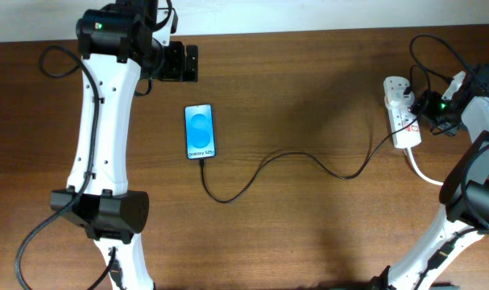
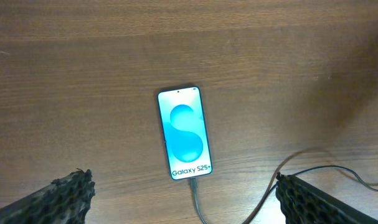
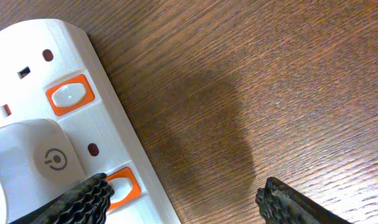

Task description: Plug charger to phone and switch on socket

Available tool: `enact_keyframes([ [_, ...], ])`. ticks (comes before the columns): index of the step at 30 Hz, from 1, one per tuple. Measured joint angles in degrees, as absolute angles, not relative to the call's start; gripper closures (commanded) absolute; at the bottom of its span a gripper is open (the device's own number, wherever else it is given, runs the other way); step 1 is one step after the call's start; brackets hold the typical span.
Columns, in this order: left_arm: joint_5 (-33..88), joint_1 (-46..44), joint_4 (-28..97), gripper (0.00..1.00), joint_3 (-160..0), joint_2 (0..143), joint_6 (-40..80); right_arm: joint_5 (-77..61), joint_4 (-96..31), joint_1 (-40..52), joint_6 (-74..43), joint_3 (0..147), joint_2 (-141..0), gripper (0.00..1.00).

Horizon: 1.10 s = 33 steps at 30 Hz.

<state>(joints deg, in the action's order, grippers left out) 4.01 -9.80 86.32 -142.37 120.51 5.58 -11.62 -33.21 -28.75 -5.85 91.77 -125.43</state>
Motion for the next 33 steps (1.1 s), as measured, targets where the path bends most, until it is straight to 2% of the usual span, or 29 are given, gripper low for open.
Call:
enact_keyframes([
  [9, 4.0, -9.8, 86.3, 0.01, -142.4, 120.5, 5.6, -11.6, -34.9, -28.7, -6.2, 91.9, -125.4, 0.19],
  [14, 4.0, -9.8, 86.3, 0.01, -142.4, 120.5, 5.6, -11.6, -36.9, -28.8, -5.9, 93.1, -125.4, 0.14],
  [23, 4.0, -9.8, 86.1, 0.01, -142.4, 120.5, 5.6, -12.5, -58.8, -37.1, -5.5, 117.5, -125.5, 0.11],
  [27, 4.0, -9.8, 86.1, 0.01, -142.4, 120.5, 5.6, -13.3, -63.7, -36.6, -4.9, 122.3, -120.5, 0.11],
  [32, 4.0, -9.8, 86.1, 0.01, -142.4, 120.5, 5.6, -16.4, -66.1, -30.3, -2.9, 124.0, -107.0, 0.10],
  [33, 4.0, -9.8, 86.1, 0.01, -142.4, 120.5, 5.6, -16.8, -67.1, -27.7, -2.0, 124.1, -104.5, 0.03],
])
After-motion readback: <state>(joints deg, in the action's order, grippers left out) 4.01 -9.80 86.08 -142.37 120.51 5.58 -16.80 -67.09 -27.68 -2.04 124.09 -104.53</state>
